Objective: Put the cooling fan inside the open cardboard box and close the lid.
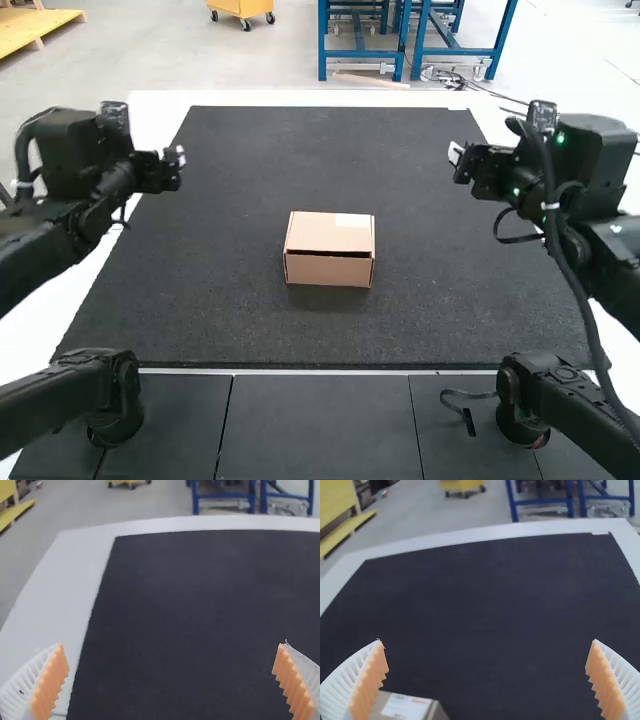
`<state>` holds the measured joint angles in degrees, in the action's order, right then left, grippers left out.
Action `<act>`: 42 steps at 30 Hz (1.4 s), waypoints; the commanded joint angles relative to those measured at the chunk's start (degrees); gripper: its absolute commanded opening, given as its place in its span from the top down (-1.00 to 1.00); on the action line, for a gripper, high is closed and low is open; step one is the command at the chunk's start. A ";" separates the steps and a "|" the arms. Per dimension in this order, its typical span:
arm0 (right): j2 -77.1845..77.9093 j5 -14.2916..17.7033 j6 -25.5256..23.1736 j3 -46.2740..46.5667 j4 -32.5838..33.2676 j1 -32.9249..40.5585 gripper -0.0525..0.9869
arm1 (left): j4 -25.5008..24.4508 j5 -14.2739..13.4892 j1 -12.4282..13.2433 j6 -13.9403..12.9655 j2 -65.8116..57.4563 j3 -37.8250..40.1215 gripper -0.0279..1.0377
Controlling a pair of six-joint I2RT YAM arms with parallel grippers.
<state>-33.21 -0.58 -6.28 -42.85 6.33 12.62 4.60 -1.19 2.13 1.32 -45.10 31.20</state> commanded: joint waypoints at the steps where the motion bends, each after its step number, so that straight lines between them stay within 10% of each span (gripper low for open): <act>1: 3.07 0.49 -3.91 2.60 -1.76 -1.81 -0.85 | 2.87 5.67 1.56 0.08 4.14 -3.60 -0.86; 28: 9.83 2.95 3.12 24.39 -20.57 -12.80 -0.85 | 14.74 10.77 0.77 0.44 24.10 -19.77 -0.86; 36: 11.50 -5.31 4.70 32.13 -26.89 -17.10 -0.84 | 13.59 20.70 0.95 5.71 32.36 -23.03 -0.86; 42: 20.12 -5.84 6.11 37.49 -27.95 -15.35 -0.80 | 12.80 21.85 0.77 6.24 44.05 -27.60 -0.86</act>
<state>-16.73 -4.75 -1.45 -9.04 -20.71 -3.51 17.80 18.33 3.36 6.11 -5.93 5.04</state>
